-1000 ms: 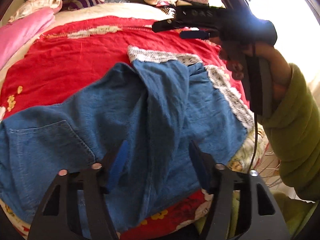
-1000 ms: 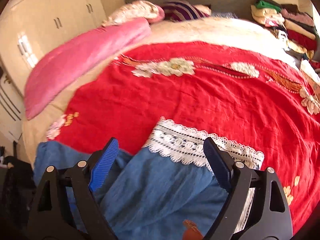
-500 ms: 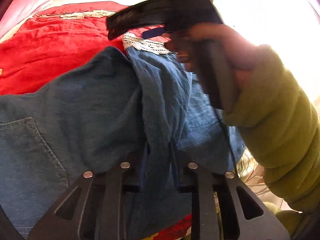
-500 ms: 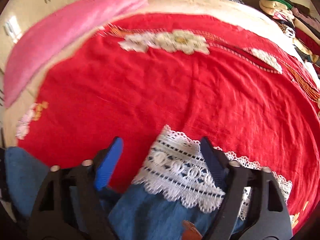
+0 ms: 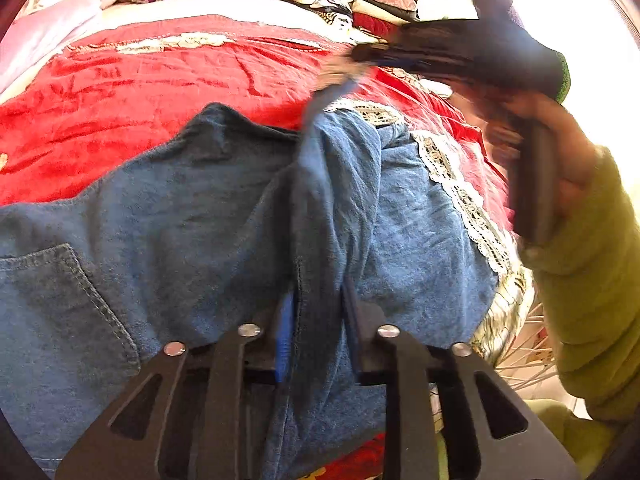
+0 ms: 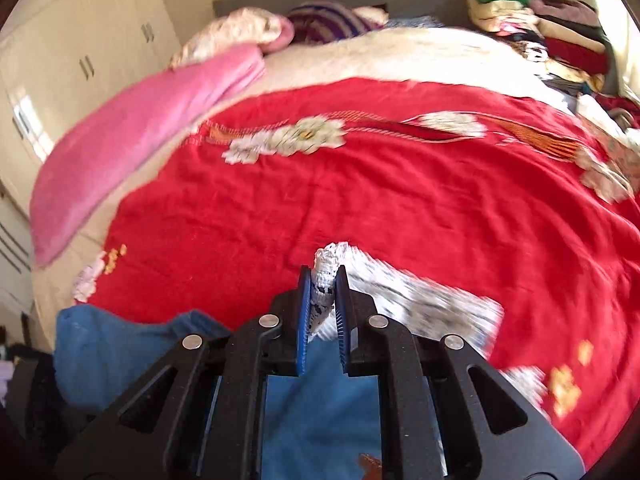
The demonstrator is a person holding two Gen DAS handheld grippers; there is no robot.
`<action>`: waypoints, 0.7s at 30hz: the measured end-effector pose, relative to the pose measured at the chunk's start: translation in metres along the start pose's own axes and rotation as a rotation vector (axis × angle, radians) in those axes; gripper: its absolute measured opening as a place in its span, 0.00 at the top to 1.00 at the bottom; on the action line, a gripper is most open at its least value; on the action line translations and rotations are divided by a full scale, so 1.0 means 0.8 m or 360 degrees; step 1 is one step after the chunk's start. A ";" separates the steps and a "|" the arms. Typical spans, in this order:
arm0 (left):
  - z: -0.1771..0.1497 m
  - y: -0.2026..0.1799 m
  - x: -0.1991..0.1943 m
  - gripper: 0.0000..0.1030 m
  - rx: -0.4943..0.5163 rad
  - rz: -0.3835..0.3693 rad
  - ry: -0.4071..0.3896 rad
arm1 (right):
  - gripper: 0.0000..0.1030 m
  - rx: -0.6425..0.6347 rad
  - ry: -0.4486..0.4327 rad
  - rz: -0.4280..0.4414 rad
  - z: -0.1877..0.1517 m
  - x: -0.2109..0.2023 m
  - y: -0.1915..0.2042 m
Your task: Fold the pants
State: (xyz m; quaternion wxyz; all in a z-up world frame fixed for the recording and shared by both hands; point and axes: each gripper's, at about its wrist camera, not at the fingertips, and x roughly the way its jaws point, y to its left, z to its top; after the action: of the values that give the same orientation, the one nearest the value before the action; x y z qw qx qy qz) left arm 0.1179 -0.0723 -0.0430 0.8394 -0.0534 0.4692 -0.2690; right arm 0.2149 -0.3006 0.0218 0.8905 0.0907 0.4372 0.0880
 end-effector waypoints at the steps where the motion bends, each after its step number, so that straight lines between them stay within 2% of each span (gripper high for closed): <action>1: 0.002 0.000 0.002 0.73 0.0002 0.0008 -0.0006 | 0.94 0.0025 -0.0011 -0.0005 -0.005 -0.013 -0.008; 5: 0.001 0.004 -0.001 0.73 0.0011 0.0031 -0.0031 | 0.94 0.0093 -0.0017 -0.0041 -0.028 -0.059 -0.036; 6: 0.000 0.003 -0.002 0.77 0.0020 0.0045 -0.0036 | 0.94 0.0107 -0.0020 -0.0054 -0.036 -0.070 -0.043; 7: 0.001 0.004 0.000 0.89 0.0031 0.0057 -0.0037 | 0.94 0.0117 -0.0022 -0.0067 -0.042 -0.079 -0.048; 9: -0.001 0.001 -0.005 0.96 0.0053 0.0047 -0.0047 | 0.94 0.0158 -0.0025 -0.0070 -0.056 -0.100 -0.058; 16: -0.003 -0.014 -0.028 0.98 0.0185 0.0057 -0.0099 | 0.94 0.0262 0.0043 -0.0102 -0.125 -0.152 -0.072; 21: -0.016 -0.027 -0.032 0.98 0.0248 0.0047 -0.0079 | 0.94 0.0355 0.0161 -0.0104 -0.179 -0.156 -0.082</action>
State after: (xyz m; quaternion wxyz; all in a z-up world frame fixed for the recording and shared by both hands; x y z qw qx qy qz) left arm 0.0883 -0.0758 -0.0229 0.8563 0.0123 0.4267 -0.2908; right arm 0.0311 -0.3816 0.0151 0.8540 0.1704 0.4914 0.0140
